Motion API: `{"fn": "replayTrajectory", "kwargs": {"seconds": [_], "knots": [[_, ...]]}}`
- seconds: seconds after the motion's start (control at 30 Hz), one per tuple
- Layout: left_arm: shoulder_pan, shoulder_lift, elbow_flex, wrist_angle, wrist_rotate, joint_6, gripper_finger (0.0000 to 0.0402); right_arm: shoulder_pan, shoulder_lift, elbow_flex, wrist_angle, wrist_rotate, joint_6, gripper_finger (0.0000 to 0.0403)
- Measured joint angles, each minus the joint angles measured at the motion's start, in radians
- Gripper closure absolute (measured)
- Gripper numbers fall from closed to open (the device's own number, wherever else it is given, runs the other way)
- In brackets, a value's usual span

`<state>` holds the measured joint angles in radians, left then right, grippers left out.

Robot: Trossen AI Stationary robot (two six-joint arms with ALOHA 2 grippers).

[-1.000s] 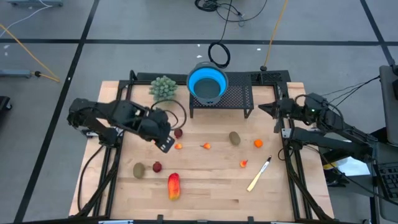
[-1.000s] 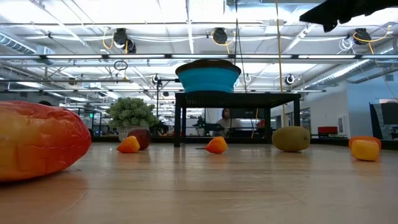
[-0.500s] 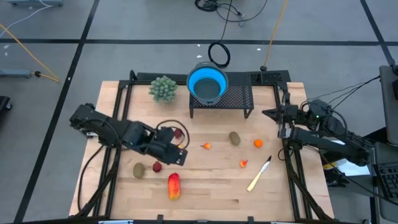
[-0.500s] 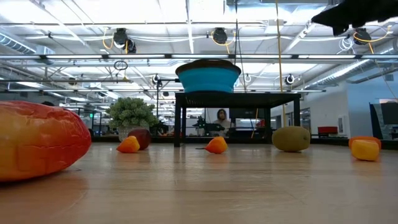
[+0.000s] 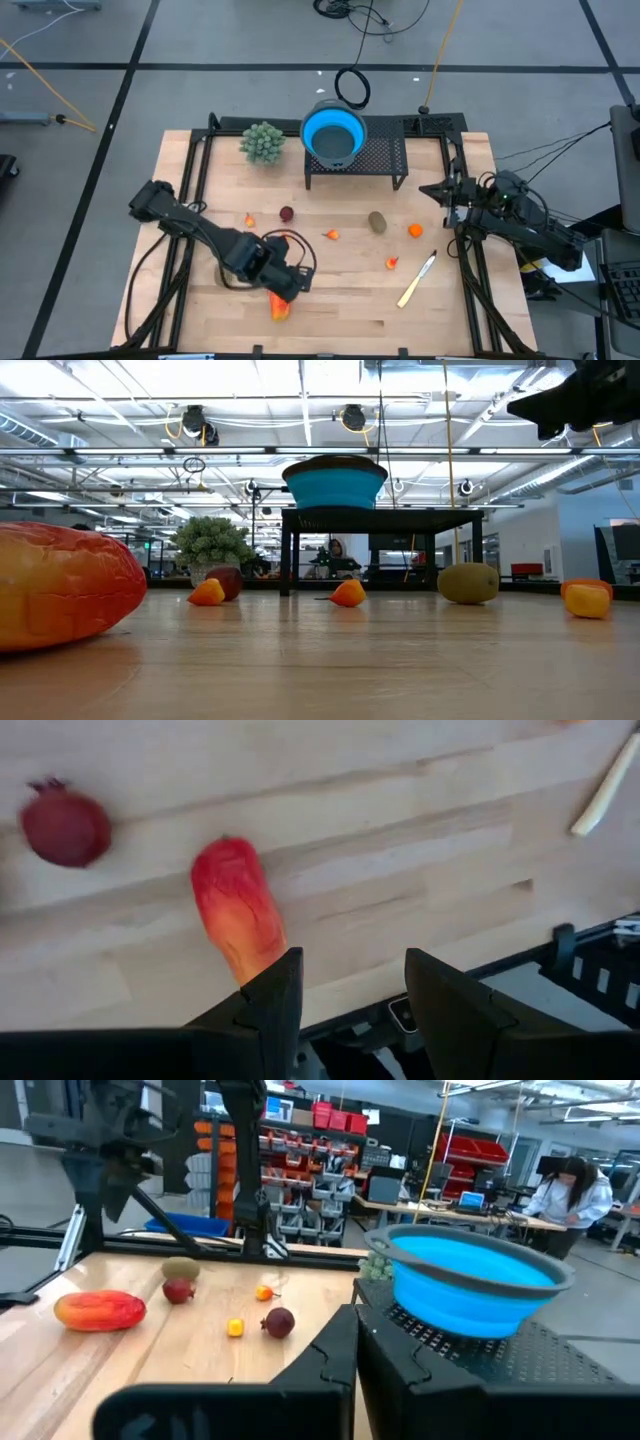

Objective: Pick & Place Fruit
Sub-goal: Put the orange mango into the blue strainer bowl on the shelf

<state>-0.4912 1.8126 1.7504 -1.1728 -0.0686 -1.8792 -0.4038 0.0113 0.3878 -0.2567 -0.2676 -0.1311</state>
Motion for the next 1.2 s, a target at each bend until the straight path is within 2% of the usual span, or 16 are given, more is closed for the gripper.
{"fn": "replayTrajectory", "kwargs": {"seconds": [0.33,0.63,0.77,0.9,1.07,1.2], "knots": [[-0.022,0.113,0.000,0.005,0.071,-0.089,0.0227,0.000,-0.003,-0.012,0.002,-0.026,0.015,0.0403],[-0.047,0.161,0.001,-0.009,0.063,-0.093,0.0227,0.000,-0.003,-0.012,-0.002,-0.029,0.018,0.0403],[-0.063,0.167,0.001,-0.046,0.034,-0.143,0.0221,0.000,-0.003,-0.012,-0.002,-0.038,0.019,0.0403],[-0.080,0.167,0.001,-0.088,0.001,-0.194,0.0189,0.000,-0.003,-0.012,-0.002,-0.053,0.026,0.0403],[-0.096,0.167,0.001,-0.090,-0.065,-0.222,0.0123,0.000,-0.003,-0.012,-0.002,-0.053,0.034,0.0403],[-0.100,0.167,-0.005,-0.087,-0.071,-0.226,0.0066,0.000,-0.003,-0.012,-0.002,-0.053,0.034,0.0403]]}}
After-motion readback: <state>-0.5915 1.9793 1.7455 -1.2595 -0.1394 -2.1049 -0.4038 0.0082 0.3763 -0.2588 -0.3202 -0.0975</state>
